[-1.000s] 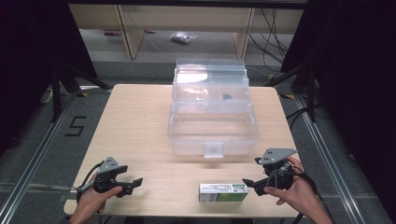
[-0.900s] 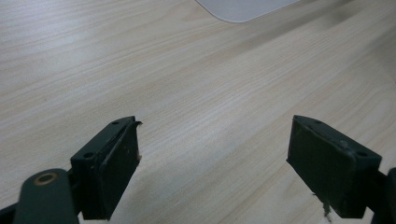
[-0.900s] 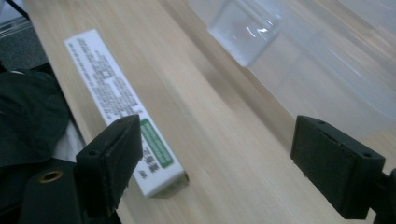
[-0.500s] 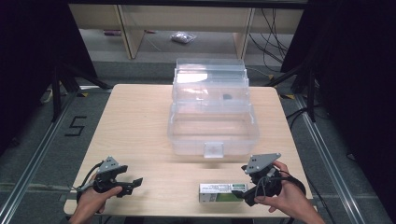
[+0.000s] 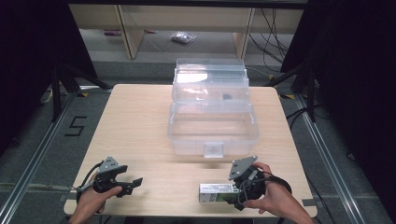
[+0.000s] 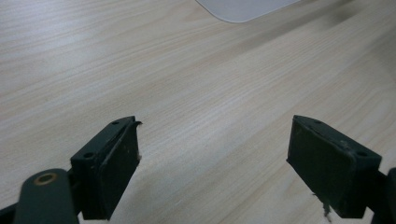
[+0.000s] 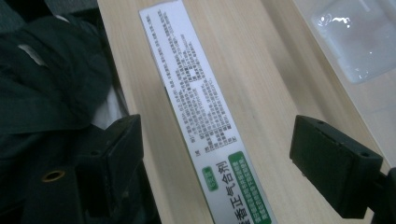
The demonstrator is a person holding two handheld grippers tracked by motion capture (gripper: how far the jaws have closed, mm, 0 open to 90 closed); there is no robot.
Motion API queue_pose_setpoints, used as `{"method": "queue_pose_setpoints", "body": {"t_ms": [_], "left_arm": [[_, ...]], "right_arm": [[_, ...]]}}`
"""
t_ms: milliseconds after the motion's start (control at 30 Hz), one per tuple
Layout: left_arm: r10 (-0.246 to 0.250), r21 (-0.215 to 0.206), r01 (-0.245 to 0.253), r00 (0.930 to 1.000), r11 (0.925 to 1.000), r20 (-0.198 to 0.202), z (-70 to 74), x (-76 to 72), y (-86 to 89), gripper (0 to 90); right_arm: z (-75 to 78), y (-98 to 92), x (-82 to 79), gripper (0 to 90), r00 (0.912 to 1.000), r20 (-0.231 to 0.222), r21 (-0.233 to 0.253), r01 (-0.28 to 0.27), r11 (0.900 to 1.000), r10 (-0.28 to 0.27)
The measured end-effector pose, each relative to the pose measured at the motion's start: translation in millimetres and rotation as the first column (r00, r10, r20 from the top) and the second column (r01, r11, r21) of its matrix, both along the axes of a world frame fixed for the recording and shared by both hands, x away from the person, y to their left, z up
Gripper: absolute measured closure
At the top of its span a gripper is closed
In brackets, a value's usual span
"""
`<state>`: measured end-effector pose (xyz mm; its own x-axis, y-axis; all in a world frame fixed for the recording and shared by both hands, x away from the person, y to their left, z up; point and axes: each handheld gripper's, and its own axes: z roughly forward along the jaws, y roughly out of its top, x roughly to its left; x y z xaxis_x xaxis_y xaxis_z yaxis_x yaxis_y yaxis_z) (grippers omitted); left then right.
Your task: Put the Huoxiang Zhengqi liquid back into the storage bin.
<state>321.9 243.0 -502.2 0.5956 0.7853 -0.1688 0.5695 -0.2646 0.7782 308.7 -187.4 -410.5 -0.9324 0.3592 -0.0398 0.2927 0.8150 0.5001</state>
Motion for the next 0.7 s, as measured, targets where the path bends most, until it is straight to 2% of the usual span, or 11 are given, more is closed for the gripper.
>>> {"method": "queue_pose_setpoints", "body": {"t_ms": [100,200,300,400,433,633,700], "left_arm": [[0.003,-0.009,-0.003,1.0,1.0,0.001,-0.3,-0.1,-0.6,16.0],[0.001,0.002,-0.001,1.0,1.0,-0.004,0.0,0.1,0.0,16.0],[0.001,0.004,-0.001,1.0,1.0,-0.002,-0.1,0.0,-0.1,16.0],[-0.001,0.003,0.001,1.0,1.0,-0.004,-0.3,0.0,0.0,16.0],[-0.002,0.003,0.002,1.0,1.0,-0.003,-0.3,0.1,0.0,15.9],[-0.001,0.002,0.001,1.0,1.0,-0.003,-0.3,0.1,0.1,16.0],[-0.002,0.002,0.002,1.0,1.0,-0.003,-0.3,0.0,0.0,16.0]], "right_arm": [[-3.8,7.4,2.0,19.4,0.9995,-0.012,-0.038,-0.029,0.999,0.028],[-7.3,14.2,3.6,21.4,0.9986,-0.026,-0.083,-0.049,0.995,0.047],[-8.8,18.4,5.4,22.3,0.9986,-0.03,-0.11,-0.046,0.993,0.043],[-11.0,21.9,9.5,23.4,0.9964,-0.042,-0.122,-0.077,0.99,0.073],[-12.0,23.6,9.6,23.6,0.9969,-0.048,-0.129,-0.067,0.989,0.062],[-16.4,29.8,13.7,25.5,0.9939,-0.068,-0.166,-0.096,0.981,0.086],[-16.9,31.3,13.1,25.8,0.9937,-0.088,-0.177,-0.084,0.981,0.069]]}}
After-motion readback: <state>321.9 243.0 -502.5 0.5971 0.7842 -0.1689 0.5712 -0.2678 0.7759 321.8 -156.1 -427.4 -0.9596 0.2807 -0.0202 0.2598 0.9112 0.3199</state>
